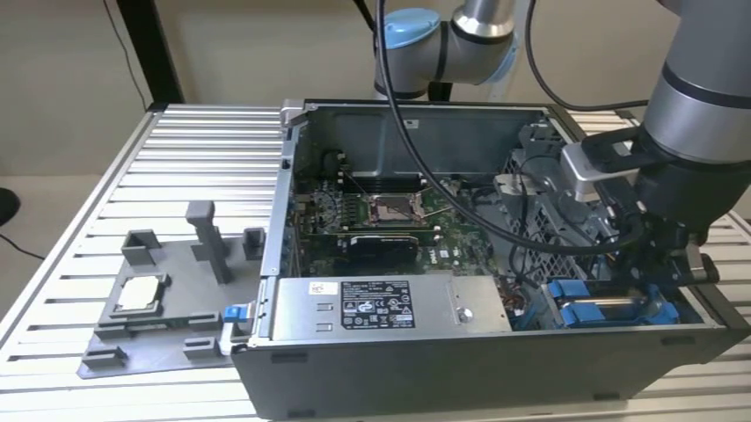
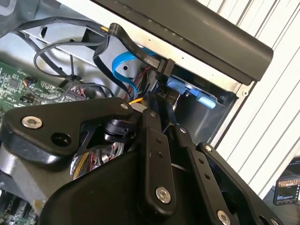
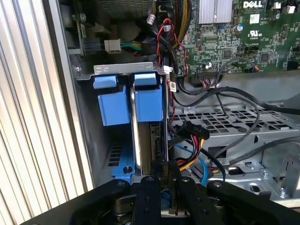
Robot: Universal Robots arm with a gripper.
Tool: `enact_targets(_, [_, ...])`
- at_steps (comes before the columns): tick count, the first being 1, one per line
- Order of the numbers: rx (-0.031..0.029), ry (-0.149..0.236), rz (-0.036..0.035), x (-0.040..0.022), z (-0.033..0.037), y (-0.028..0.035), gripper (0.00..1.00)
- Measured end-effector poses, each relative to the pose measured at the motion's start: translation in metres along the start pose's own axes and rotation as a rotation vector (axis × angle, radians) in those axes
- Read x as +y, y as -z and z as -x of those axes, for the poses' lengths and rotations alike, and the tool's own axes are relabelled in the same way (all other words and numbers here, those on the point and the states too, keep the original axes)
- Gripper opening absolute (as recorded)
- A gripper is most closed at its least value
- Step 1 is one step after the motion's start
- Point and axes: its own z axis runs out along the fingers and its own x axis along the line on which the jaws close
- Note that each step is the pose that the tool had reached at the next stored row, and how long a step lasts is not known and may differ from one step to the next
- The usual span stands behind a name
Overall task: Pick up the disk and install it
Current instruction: 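Insert the first disk wire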
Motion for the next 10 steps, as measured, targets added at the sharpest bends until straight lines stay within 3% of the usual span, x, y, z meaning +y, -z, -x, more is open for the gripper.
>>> enact_targets(10, [0.0002, -0.001, 0.0, 0.0001, 0.0, -0.0005, 0.0])
